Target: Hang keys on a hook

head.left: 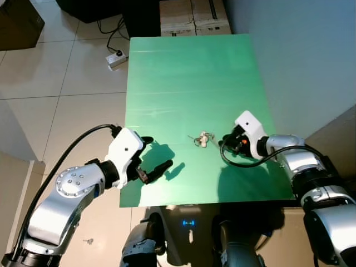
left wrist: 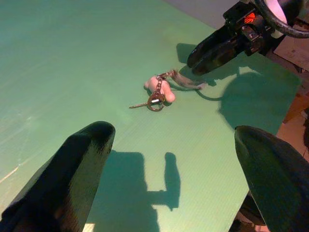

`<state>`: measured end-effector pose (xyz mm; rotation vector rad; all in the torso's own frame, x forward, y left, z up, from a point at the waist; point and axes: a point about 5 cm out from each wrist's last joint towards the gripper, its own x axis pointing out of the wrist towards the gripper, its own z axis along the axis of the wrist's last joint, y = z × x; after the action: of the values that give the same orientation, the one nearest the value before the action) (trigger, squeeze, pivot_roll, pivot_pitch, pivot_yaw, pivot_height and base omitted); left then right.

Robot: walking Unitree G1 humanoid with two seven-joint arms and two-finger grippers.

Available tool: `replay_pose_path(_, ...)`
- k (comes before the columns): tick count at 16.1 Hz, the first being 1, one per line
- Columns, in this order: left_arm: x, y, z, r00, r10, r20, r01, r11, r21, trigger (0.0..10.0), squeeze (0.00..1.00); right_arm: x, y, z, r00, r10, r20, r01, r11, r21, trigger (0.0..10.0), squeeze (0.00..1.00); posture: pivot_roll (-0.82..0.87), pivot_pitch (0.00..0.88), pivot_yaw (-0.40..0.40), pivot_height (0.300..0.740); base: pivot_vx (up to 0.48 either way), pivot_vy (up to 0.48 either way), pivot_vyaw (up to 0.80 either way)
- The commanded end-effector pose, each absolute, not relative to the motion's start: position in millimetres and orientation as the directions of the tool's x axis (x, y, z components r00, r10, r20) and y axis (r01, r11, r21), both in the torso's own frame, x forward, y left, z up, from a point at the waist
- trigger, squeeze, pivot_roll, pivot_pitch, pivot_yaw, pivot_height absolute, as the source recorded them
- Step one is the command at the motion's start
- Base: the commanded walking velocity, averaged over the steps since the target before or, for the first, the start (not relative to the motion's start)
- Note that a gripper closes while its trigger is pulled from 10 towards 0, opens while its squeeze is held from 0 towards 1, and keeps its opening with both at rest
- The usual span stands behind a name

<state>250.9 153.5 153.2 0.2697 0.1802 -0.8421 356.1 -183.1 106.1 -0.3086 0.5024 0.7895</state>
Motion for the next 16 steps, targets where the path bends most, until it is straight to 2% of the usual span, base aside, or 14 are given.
replay_pose_path(1,247.6,153.1,150.5,0.643,-0.71,-0.287,0.764,0.625,0.164,10.0,0.0,356.7,-188.3,107.6,0.596,0.59,-0.545,-0.737,0.672,-0.077,10.0,1.0,0.0,0.346,0.042,0.74,0.0,0.0,0.0)
replay_pose_path(3,247.1,153.2,150.8,0.641,-0.711,-0.288,0.765,0.623,0.164,10.0,0.0,357.5,-197.6,108.3,0.609,0.552,-0.569,-0.718,0.689,-0.101,10.0,1.0,0.0,0.351,0.041,0.74,0.0,0.0,0.0)
replay_pose_path(5,246.7,153.8,150.8,0.642,-0.71,-0.289,0.764,0.624,0.164,10.0,0.0,360.0,-196.0,111.7,0.633,0.563,-0.531,-0.701,0.708,-0.085,10.0,1.0,0.0,0.357,0.039,0.74,0.0,0.0,0.0)
replay_pose_path(7,246.5,155.0,150.9,0.644,-0.708,-0.29,0.763,0.626,0.164,10.0,0.0,361.5,-180.4,117.8,0.6,0.663,-0.447,-0.739,0.674,0.008,10.0,1.0,0.0,0.363,0.037,0.74,0.0,0.0,0.0)
replay_pose_path(8,246.1,155.6,151.9,0.645,-0.707,-0.29,0.762,0.627,0.164,10.0,0.0,361.8,-166.3,121.8,0.549,0.74,-0.388,-0.781,0.62,0.077,10.0,1.0,0.01,0.37,0.036,0.74,0.0,0.0,0.0)
replay_pose_path(9,245.8,155.8,152.3,0.645,-0.707,-0.29,0.761,0.627,0.163,10.0,0.0,362.3,-161.8,123.1,0.535,0.757,-0.375,-0.792,0.604,0.088,10.0,1.0,0.01,0.376,0.033,0.74,0.0,0.0,0.0)
replay_pose_path(16,242.5,156.2,153.8,0.643,-0.708,-0.291,0.763,0.626,0.162,10.0,0.0,361.4,-156.9,112.1,0.521,0.73,-0.443,-0.788,0.611,0.08,10.0,1.0,0.01,0.39,0.02,0.74,0.0,0.0,0.0)
